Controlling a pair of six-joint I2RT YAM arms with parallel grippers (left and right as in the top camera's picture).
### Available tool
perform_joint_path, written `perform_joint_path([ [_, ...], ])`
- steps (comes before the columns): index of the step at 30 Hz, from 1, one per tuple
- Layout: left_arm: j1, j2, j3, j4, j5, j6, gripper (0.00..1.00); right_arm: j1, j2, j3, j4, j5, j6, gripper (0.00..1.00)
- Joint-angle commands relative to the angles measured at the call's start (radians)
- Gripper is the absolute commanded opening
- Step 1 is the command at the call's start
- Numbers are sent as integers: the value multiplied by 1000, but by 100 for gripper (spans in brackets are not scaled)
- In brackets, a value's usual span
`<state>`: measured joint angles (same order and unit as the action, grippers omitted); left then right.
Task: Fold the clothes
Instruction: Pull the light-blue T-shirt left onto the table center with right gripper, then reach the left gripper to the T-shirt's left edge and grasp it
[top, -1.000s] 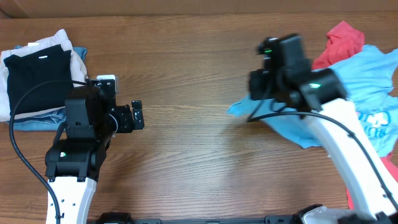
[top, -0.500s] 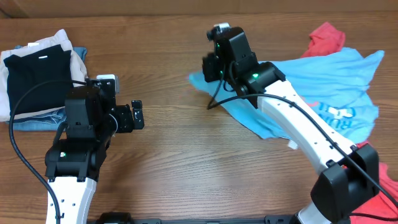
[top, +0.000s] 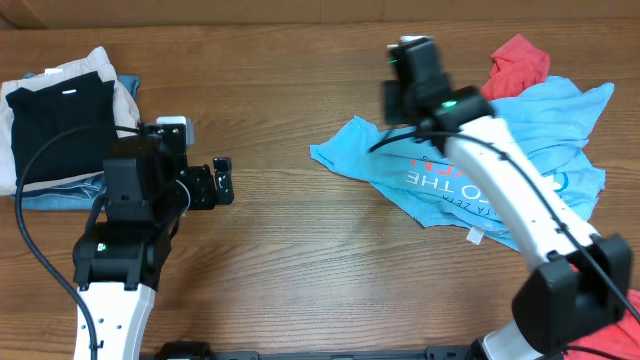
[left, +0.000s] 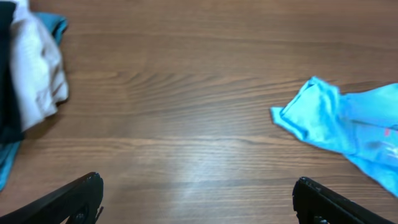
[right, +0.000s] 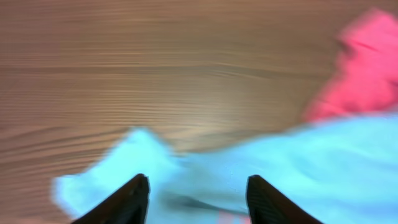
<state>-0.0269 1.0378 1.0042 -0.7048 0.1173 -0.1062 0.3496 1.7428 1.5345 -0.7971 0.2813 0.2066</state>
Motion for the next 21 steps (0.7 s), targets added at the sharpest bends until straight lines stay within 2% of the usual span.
perform_joint_path([
  [1, -20, 43, 27, 22, 96, -14, 100, -76, -100, 25, -75, 84, 2, 57],
  [6, -135, 150, 27, 69, 112, -14, 100, -198, -126, 25, -230, 84, 34, 61],
  [9, -264, 264, 27, 138, 112, -16, 100, -292, -144, 25, -283, 74, 83, 65],
  [14, -403, 451, 27, 285, 110, -127, 100, -407, -180, 25, -311, -32, 82, 69],
  [21, -492, 695, 27, 531, 146, -255, 100, -469, -197, 25, -351, -59, 82, 69],
])
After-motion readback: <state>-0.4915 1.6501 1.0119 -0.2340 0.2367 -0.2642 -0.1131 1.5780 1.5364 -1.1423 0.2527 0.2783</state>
